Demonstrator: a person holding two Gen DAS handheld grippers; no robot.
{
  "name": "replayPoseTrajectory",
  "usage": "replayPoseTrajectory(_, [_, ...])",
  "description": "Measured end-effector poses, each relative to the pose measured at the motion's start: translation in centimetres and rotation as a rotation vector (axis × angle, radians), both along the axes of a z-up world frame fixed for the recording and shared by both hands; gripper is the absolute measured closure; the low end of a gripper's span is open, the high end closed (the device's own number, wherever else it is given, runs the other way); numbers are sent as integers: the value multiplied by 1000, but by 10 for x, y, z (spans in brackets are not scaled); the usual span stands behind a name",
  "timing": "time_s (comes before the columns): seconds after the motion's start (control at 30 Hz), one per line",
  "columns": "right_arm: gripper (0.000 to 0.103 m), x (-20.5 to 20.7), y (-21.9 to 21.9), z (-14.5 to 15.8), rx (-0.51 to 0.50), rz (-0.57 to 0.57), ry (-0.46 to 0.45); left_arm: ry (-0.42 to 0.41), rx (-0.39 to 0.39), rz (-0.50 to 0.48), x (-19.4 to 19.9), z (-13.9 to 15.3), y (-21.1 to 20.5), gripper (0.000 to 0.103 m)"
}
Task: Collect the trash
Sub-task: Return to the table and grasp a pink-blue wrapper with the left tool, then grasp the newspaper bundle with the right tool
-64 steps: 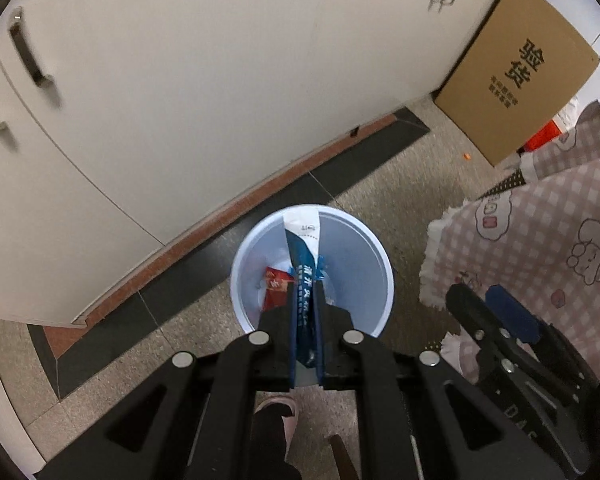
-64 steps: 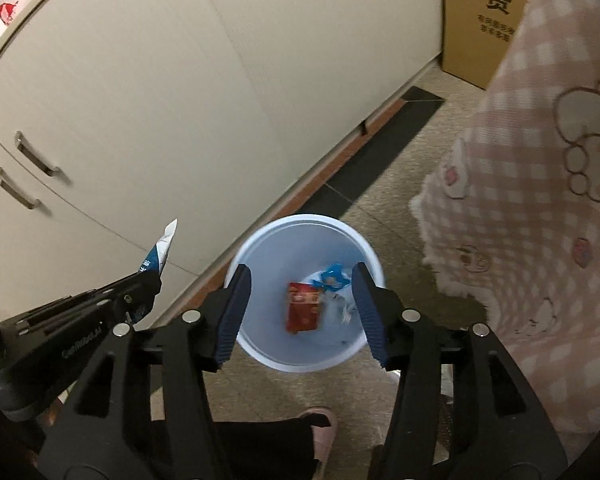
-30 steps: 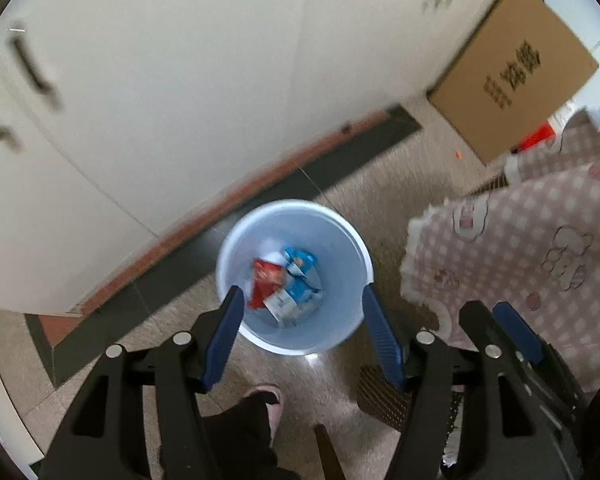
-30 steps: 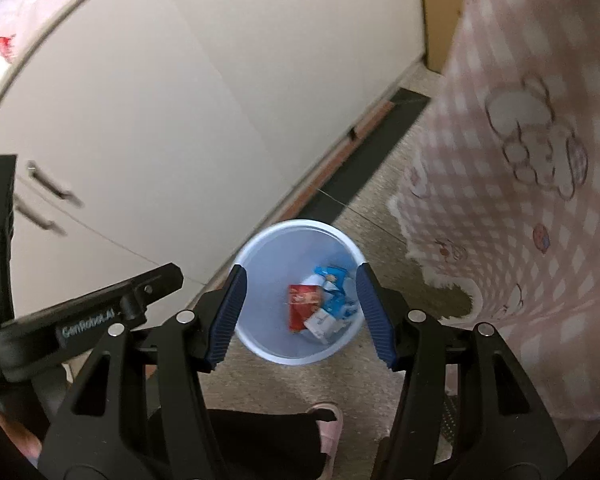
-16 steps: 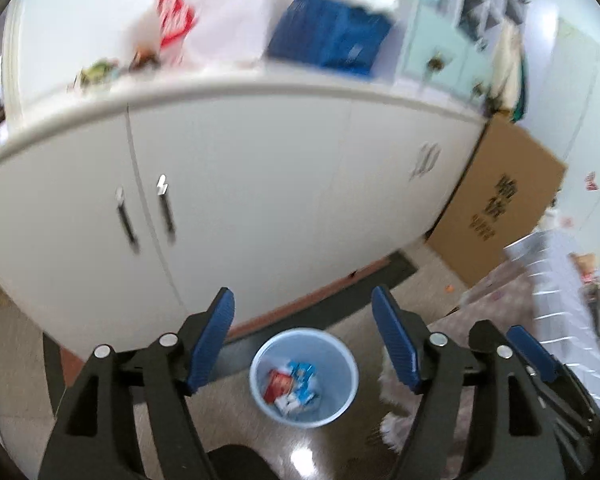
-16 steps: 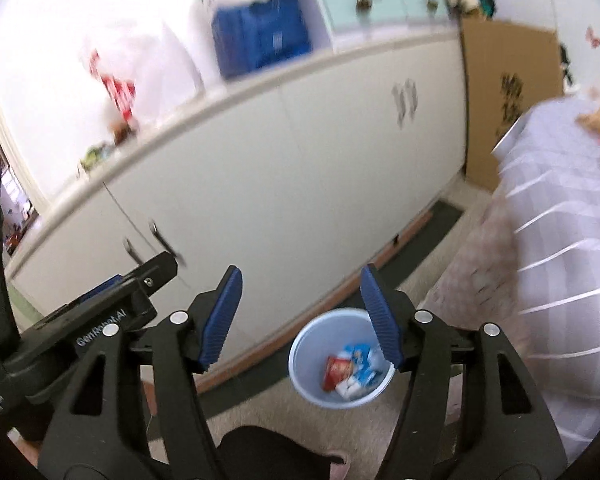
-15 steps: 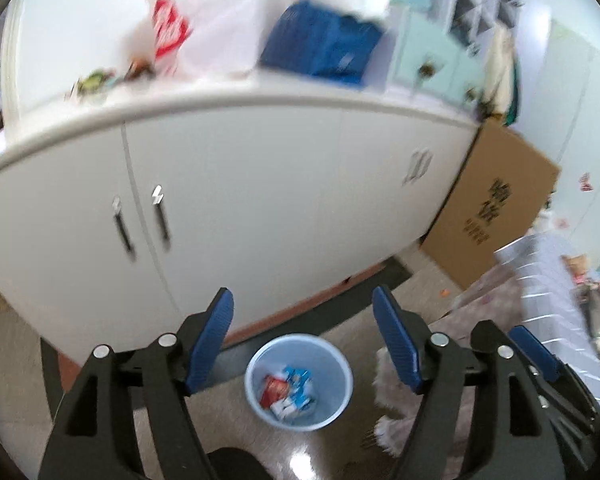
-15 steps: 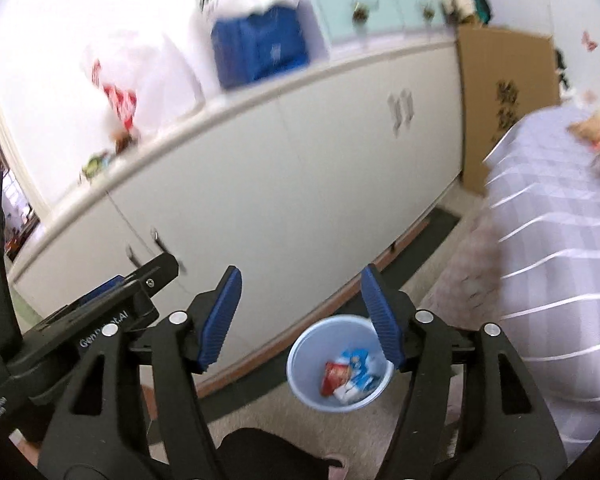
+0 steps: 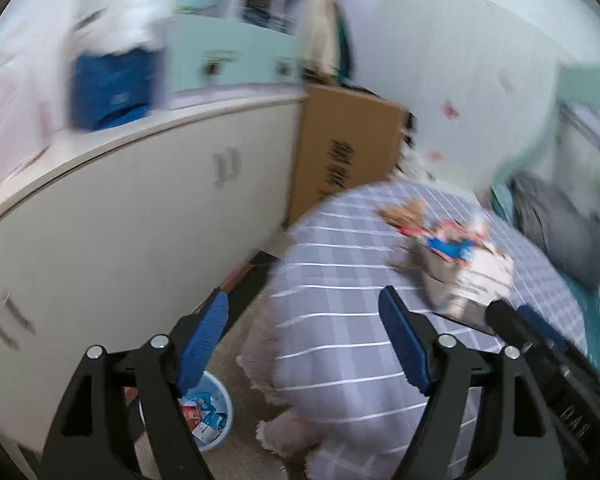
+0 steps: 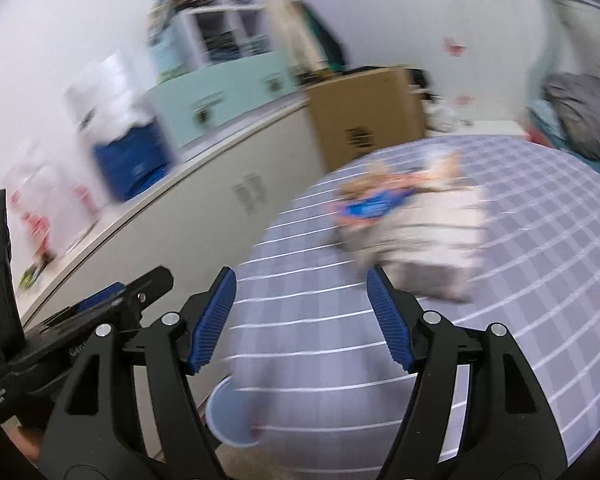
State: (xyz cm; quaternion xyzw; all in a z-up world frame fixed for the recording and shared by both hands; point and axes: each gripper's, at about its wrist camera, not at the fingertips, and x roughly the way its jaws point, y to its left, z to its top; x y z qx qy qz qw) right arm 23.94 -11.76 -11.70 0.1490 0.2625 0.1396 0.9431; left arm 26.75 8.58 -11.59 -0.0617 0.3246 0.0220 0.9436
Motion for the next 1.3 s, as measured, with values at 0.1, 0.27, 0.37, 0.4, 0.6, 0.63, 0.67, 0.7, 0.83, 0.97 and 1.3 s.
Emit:
replayPoseTrajectory(0.1, [34, 12, -44, -8, 1, -79, 25, 38, 40, -107, 29, -7, -42, 27])
replayPoseTrajectory(0.27, [31, 30, -100, -26, 30, -152, 93, 52, 145, -203, 63, -20, -94, 27])
replayPoseTrajectory(0.37, [30, 40, -120, -35, 59, -157, 129, 41, 203, -225, 75, -24, -120, 27])
replayPoseTrajectory(0.4, [30, 46, -125, -39, 64, -151, 146, 35, 227, -230, 77, -25, -126, 27])
replayPoseTrajectory(0.6, [30, 65, -128, -54, 129, -99, 208, 29, 273, -269, 102, -28, -150, 47])
replayPoseTrajectory(0.63, [30, 70, -127, -56, 143, -86, 217, 34, 268, -273, 106, -28, -149, 57])
replayPoseTrajectory(0.67, [30, 74, -127, -58, 154, -75, 223, 47, 251, -281, 110, -29, -149, 63])
replayPoseTrajectory(0.7, [30, 76, -126, -58, 161, -66, 226, 54, 238, -289, 112, -29, -149, 82])
replayPoseTrajectory(0.83, [30, 89, -117, -62, 185, -30, 248, 30, 187, -292, 109, -25, -141, 102])
replayPoseTrajectory(0.97, [27, 101, -112, -66, 219, -10, 264, -22, 158, -301, 96, -18, -132, 102])
replayPoseTrajectory(1.3, [29, 117, -96, -58, 103, 1, 280, -63, 73, -225, 71, -3, -95, 102])
